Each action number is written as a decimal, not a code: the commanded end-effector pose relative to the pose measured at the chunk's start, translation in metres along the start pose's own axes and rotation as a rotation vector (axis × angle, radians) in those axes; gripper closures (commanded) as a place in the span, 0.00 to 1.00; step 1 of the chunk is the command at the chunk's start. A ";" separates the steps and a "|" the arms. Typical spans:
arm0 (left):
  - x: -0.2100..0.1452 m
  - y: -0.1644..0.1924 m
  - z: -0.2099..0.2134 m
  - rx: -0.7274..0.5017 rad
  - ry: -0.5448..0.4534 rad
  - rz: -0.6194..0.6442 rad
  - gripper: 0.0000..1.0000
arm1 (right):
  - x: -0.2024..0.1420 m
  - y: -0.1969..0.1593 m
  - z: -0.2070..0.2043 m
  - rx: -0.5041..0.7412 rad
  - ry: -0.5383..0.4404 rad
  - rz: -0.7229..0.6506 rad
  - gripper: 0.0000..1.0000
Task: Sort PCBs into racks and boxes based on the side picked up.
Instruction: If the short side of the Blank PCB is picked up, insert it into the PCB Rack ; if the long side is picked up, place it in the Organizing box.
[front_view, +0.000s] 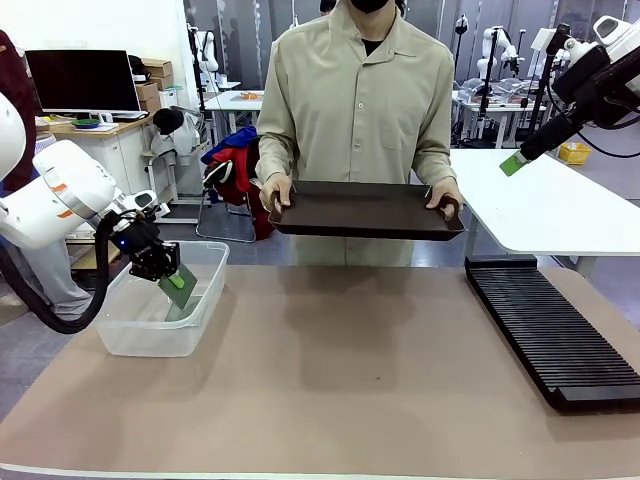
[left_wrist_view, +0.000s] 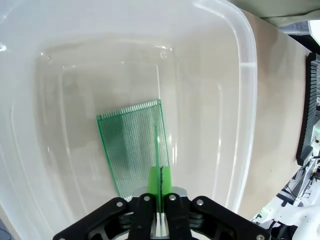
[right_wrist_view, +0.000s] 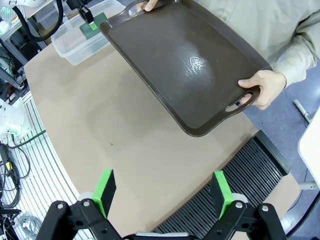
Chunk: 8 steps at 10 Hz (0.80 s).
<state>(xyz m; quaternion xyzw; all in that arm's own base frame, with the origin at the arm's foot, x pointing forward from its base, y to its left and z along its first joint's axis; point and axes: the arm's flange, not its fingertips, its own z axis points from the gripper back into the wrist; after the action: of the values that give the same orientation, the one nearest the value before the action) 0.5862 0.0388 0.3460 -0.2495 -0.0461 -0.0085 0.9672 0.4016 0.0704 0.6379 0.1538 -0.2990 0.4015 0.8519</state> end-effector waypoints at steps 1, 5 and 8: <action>0.005 0.010 -0.010 0.004 -0.048 -0.011 0.97 | -0.001 0.000 0.000 0.016 -0.008 0.000 0.00; 0.009 0.011 -0.028 -0.013 -0.042 -0.018 0.97 | -0.001 0.000 0.000 0.016 -0.008 0.000 0.00; 0.009 0.010 -0.034 -0.017 -0.016 -0.021 0.97 | -0.001 0.000 0.000 0.016 -0.008 0.000 0.00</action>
<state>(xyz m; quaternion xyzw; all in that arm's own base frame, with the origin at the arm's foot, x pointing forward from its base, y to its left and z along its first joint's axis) 0.5961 0.0279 0.3159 -0.2458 -0.0522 -0.0120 0.9678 0.4016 0.0704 0.6379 0.1538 -0.2990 0.4015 0.8519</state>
